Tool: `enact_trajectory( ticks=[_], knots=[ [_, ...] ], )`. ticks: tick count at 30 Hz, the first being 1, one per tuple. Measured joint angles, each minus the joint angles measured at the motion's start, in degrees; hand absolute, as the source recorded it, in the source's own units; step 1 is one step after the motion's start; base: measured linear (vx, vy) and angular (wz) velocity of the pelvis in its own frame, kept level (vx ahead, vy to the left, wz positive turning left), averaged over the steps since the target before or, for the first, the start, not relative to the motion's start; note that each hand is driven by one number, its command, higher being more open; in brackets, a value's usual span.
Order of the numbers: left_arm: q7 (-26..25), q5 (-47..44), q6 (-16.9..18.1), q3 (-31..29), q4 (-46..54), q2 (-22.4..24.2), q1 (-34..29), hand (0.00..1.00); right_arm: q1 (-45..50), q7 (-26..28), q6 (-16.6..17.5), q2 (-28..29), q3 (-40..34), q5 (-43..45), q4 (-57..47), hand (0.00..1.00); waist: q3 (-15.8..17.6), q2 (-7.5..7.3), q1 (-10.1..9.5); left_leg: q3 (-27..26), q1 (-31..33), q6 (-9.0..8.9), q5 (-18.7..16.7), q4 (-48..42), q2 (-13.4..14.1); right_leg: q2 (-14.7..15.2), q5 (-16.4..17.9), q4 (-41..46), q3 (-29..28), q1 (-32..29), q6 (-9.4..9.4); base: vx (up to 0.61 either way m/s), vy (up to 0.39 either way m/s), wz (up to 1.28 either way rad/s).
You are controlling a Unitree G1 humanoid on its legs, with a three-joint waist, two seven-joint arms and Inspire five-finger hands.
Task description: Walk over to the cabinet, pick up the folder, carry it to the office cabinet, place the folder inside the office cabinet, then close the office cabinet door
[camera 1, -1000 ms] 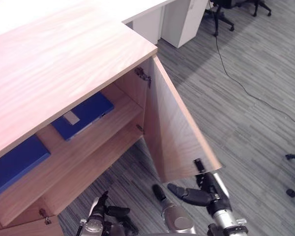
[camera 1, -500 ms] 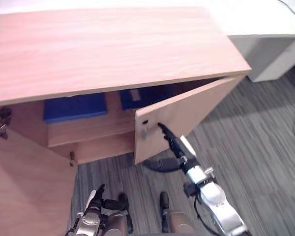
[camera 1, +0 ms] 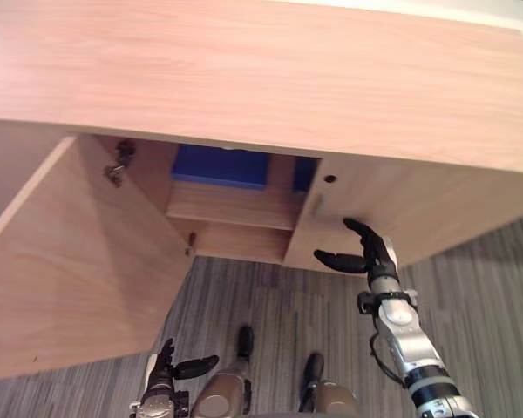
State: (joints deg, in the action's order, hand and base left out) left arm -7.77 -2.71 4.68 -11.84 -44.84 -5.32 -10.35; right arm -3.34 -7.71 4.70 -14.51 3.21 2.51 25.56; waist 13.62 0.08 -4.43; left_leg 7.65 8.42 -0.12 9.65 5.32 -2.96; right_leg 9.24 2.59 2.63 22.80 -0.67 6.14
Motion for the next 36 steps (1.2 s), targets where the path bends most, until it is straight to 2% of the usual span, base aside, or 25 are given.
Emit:
enact_trajectory(
  ticks=[3,6,7,9,11,17,23,27,32,36],
  knots=[
    [-0.86,-3.39,0.14,-4.21,3.95,0.82,-2.39,1.00,0.94,0.89,-0.16,2.14,0.20,-3.31,6.35,1.00,0.00,0.91,-2.48,4.03,0.10,-0.15,0.27,-0.03,-0.37,-0.05,1.09,0.04,4.41,2.01,-0.43,0.07,-0.072,0.75],
    [-1.49,-6.96,0.37,-9.10,11.50,0.77,-3.92,1.00,1.28,1.38,-0.43,4.24,2.19,-5.20,11.65,1.00,0.14,1.33,-4.89,8.56,0.35,-0.35,0.94,-0.29,-1.20,-0.32,2.10,0.08,9.05,4.01,-0.53,0.08,-0.076,0.83],
    [-2.00,-7.88,0.66,-10.39,15.26,0.50,-4.16,1.00,1.28,1.51,-0.59,4.77,2.90,-6.69,12.67,1.00,0.25,1.55,-5.84,10.26,0.51,-0.53,1.10,-0.31,-1.21,-0.54,2.50,0.30,10.40,4.65,-1.16,0.05,-0.067,0.82],
    [-2.99,-9.10,1.55,-10.87,21.38,-0.64,-4.87,1.00,1.12,1.72,-0.66,4.96,4.00,-8.07,13.42,1.00,0.19,1.69,-6.55,12.66,1.13,-1.38,1.70,-0.33,-1.60,-0.77,3.16,0.70,11.00,5.01,-2.06,0.02,-0.044,0.84],
    [-3.69,-9.92,3.15,-11.47,27.86,-2.38,-4.72,1.00,0.55,1.75,-0.67,4.92,4.03,-9.44,14.23,1.00,0.20,1.81,-7.37,15.43,1.68,-1.67,2.00,-0.33,-2.37,-0.57,4.84,2.03,11.72,5.12,-2.03,-0.02,-0.035,0.70],
    [-5.73,-10.92,4.95,-11.95,33.49,-8.54,-1.50,1.00,-0.90,1.65,-0.65,4.64,4.46,-9.35,14.50,1.00,0.34,2.06,-7.39,18.42,2.48,-2.65,2.08,-0.29,-2.82,-0.43,7.20,4.29,11.96,4.57,-1.35,-0.09,-0.048,0.29],
    [-5.72,-10.69,5.17,-11.82,33.52,-15.11,2.60,1.00,1.83,1.96,-0.64,4.37,5.05,-8.89,14.29,1.00,0.31,2.01,-6.38,18.03,3.17,-2.98,2.39,-0.29,-1.69,-1.25,7.48,5.16,10.54,3.26,-1.56,-0.07,-0.048,-0.05],
    [-5.75,-10.24,5.52,-11.79,33.55,-16.85,2.98,1.00,4.12,2.40,-0.63,4.15,3.86,-8.89,13.91,1.00,0.21,1.84,-5.43,16.18,3.06,-2.99,2.50,-0.29,-0.86,-1.53,7.51,5.59,8.23,2.29,-1.62,-0.06,-0.030,-0.25],
    [-5.98,-9.40,5.41,-12.50,33.15,-18.03,2.77,1.00,8.14,2.68,-0.65,4.68,1.32,-8.89,13.90,1.00,-0.32,0.60,-5.35,14.99,2.42,-3.01,2.54,-0.29,0.36,-2.10,7.37,5.41,7.05,2.45,-1.85,-0.06,-0.034,-0.13],
    [-5.98,-9.29,5.44,-12.05,33.28,-18.01,1.81,1.00,8.96,2.67,-0.65,5.96,-0.79,-8.88,13.93,1.00,-0.54,0.23,-5.33,13.51,1.86,-3.14,2.53,0.01,1.32,-2.73,6.84,5.26,5.73,2.44,-2.36,-0.10,-0.018,-0.19]
  ],
)
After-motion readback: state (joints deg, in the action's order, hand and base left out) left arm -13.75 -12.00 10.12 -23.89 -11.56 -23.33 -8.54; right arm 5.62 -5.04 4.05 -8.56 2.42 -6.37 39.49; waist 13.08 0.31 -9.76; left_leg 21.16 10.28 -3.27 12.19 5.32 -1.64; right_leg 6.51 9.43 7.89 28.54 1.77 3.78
